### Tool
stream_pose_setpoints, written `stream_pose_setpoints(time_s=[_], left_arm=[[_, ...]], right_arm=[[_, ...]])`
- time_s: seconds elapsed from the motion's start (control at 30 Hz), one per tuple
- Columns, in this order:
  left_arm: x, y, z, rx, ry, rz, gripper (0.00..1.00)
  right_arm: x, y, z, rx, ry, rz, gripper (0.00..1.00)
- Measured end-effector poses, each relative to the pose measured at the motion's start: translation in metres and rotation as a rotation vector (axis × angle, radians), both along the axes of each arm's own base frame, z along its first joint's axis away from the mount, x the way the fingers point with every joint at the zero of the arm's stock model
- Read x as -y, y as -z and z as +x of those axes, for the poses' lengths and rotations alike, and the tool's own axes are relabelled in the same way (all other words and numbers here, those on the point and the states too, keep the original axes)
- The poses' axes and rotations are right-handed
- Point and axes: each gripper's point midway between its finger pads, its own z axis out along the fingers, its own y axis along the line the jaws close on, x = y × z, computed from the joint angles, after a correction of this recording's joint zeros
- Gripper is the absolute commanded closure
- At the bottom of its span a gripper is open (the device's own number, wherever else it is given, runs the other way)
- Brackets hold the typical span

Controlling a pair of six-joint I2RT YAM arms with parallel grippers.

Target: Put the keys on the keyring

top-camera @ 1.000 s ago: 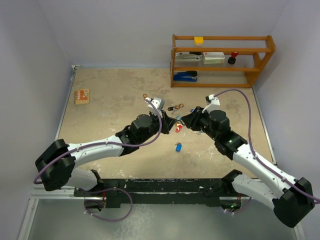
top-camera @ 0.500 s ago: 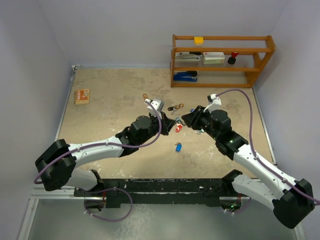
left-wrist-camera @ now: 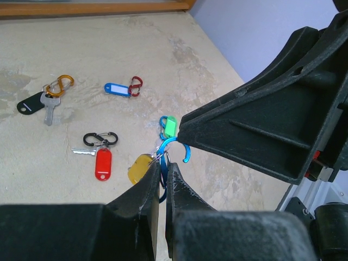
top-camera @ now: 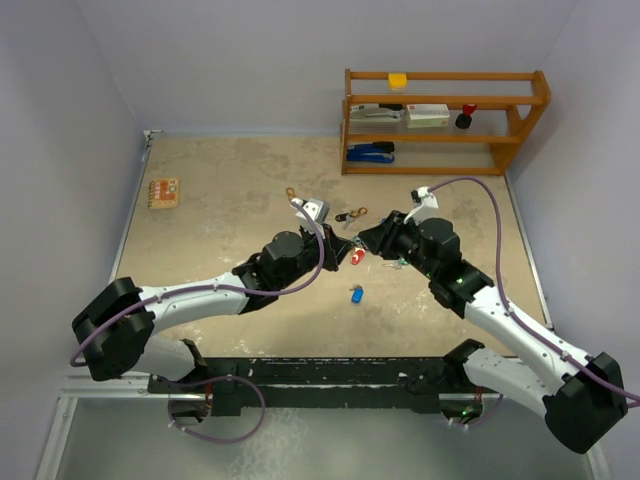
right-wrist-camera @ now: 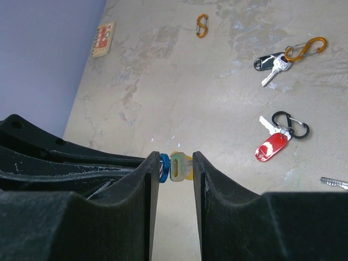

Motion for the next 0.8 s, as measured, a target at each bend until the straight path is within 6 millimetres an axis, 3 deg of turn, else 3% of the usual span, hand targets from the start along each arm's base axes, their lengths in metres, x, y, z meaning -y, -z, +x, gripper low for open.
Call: stream_pose_setpoints(time_s=[0.8], left_arm=[[0.0045,0.0035,-0.0006,-0.004,0.016,-0.003,1.00]], right_arm=[[-0.0047,0.0030,-0.0006,-0.009,-0.022,0.006,0.78]])
